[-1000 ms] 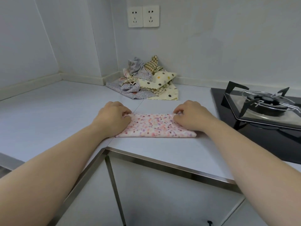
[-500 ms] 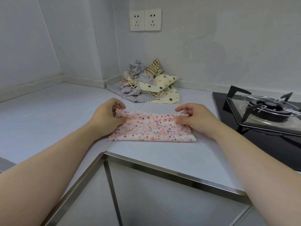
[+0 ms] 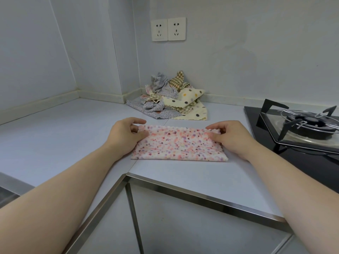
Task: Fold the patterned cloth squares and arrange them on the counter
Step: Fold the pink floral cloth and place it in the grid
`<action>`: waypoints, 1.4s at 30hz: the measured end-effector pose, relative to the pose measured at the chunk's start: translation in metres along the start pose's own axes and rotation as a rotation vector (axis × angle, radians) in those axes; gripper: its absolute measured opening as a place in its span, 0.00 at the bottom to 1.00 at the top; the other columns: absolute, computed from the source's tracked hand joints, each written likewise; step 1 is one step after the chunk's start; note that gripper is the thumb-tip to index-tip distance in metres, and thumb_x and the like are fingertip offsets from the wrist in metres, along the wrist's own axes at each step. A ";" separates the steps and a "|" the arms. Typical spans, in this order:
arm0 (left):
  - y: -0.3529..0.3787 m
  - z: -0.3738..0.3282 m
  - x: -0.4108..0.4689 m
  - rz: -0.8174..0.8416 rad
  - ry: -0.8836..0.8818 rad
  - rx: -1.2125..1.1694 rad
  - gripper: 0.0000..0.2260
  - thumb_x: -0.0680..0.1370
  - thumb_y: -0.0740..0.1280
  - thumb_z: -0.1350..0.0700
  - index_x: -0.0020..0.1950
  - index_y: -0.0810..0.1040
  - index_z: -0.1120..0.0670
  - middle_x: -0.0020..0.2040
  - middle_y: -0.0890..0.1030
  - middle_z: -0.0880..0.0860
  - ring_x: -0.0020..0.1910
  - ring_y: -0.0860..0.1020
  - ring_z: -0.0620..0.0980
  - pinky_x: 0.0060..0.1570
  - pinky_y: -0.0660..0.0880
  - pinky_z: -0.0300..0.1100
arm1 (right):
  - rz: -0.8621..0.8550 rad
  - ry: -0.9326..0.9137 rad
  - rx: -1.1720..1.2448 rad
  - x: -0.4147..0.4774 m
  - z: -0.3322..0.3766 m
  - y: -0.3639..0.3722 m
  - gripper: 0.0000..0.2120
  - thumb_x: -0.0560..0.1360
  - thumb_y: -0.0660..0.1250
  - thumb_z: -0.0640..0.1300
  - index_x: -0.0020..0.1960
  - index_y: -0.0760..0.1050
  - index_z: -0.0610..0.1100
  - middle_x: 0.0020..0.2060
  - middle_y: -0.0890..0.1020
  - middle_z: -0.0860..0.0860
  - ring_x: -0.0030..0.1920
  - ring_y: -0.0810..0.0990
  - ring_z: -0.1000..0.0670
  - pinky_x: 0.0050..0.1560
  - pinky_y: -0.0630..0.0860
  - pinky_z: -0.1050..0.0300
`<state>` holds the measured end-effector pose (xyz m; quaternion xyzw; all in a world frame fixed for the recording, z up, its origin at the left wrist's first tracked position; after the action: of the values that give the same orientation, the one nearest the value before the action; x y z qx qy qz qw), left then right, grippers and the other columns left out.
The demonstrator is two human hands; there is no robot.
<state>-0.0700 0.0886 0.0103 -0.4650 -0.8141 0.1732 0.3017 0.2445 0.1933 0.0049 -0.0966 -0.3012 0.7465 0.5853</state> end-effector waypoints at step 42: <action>-0.039 -0.056 0.007 -0.076 0.056 -0.236 0.02 0.80 0.70 0.61 0.47 0.80 0.57 0.39 0.83 0.55 0.31 0.82 0.48 0.43 0.84 0.51 | -0.203 -0.116 0.236 0.005 0.026 -0.032 0.04 0.80 0.69 0.43 0.51 0.83 0.46 0.33 0.83 0.51 0.26 0.75 0.56 0.30 0.71 0.59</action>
<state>-0.0614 0.0751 0.0774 -0.4707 -0.8371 0.0513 0.2740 0.2556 0.1935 0.0450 0.0471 -0.2530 0.7182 0.6465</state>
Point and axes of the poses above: each hand's wrist, its own x-axis towards the middle knuckle, its own y-axis out of the palm, z = x × y, the point moved 7 cm from there along x, towards the middle knuckle
